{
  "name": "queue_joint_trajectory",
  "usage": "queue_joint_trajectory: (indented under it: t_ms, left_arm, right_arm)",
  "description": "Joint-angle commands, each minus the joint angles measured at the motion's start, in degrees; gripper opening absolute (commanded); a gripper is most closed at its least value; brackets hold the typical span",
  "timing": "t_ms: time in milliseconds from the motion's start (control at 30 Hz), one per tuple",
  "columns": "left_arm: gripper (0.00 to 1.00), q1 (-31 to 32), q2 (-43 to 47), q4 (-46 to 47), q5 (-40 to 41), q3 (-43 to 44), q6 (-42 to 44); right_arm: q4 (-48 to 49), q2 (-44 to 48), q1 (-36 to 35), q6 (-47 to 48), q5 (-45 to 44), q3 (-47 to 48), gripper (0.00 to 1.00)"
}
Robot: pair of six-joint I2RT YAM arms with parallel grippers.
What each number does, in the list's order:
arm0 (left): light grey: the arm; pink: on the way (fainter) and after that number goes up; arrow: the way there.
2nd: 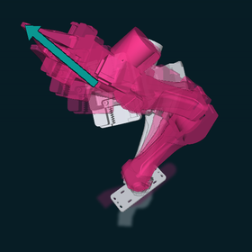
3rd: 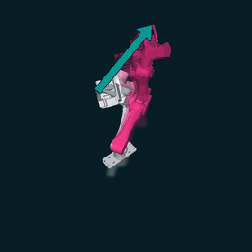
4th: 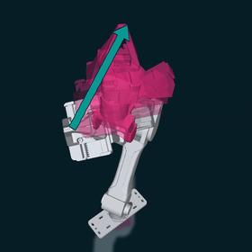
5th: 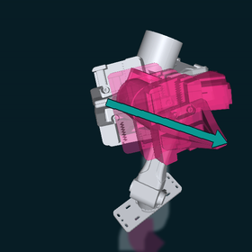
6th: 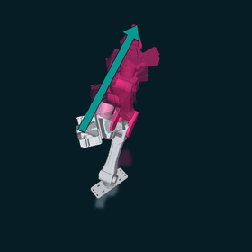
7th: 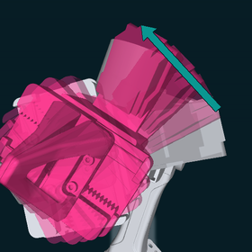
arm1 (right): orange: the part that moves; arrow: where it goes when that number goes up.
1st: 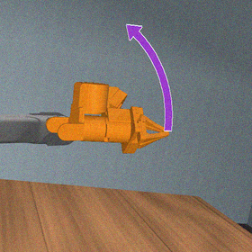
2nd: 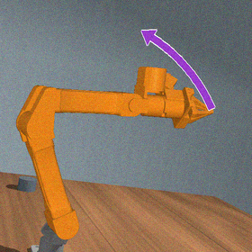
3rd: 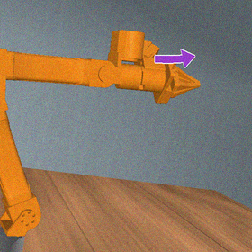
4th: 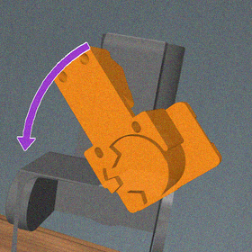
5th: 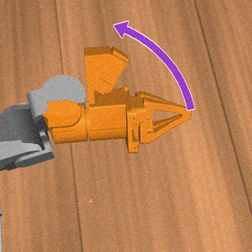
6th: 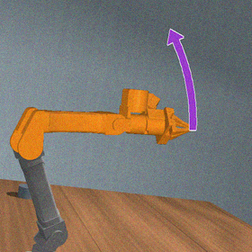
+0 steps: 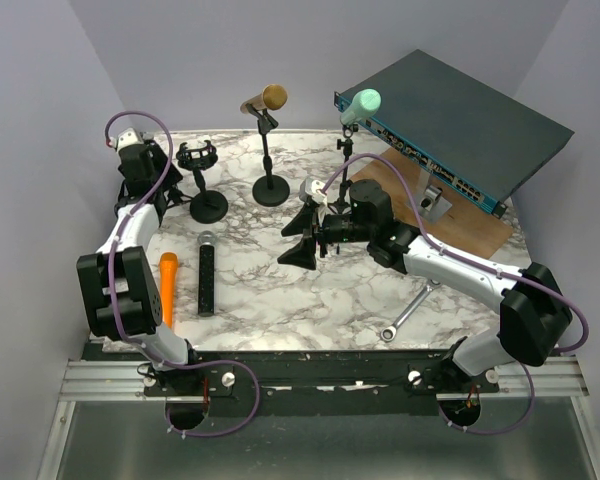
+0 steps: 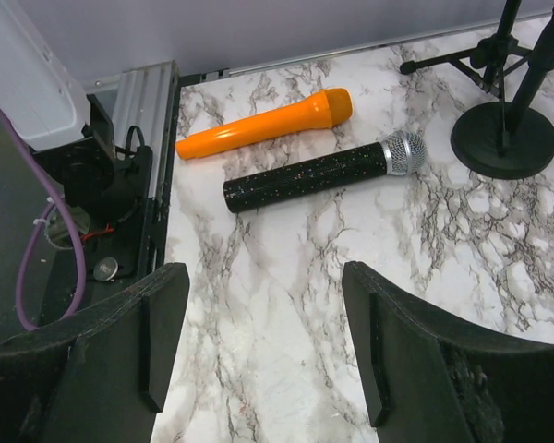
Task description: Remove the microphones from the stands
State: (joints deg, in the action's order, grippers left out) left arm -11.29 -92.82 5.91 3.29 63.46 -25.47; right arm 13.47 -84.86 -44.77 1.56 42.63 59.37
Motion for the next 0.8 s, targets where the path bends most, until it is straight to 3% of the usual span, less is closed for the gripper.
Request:
queue_joint_trajectory:
  t_ms: [0, 267, 400, 567, 767]
  left_arm:
    - [0.65, -0.2, 4.6, -2.9, -3.3, -0.9, 3.7]
    - [0.84, -0.5, 14.9, -9.5, -7.5, -3.4, 11.4]
    - [0.85, -0.5, 21.1, -13.3, -12.5, -3.5, 16.5]
    - [0.85, 0.1, 25.9, -18.2, -25.0, -1.6, 20.3]
    - [0.85, 4.0, 29.1, -17.7, -37.0, -3.0, 24.0]
  right_arm:
    - [1.0, 0.3, 0.0, 1.4, -1.9, -0.9, 0.75]
    - [-1.1, 0.5, 0.0, 1.9, -10.1, 1.7, 0.75]
    - [-3.0, 1.1, 0.1, 3.8, -11.7, 2.1, 0.75]
    - [-3.2, 2.2, 0.0, 5.2, -15.6, 1.3, 0.75]
    - [-5.7, 5.7, 0.0, 12.3, -22.4, -1.3, 0.75]
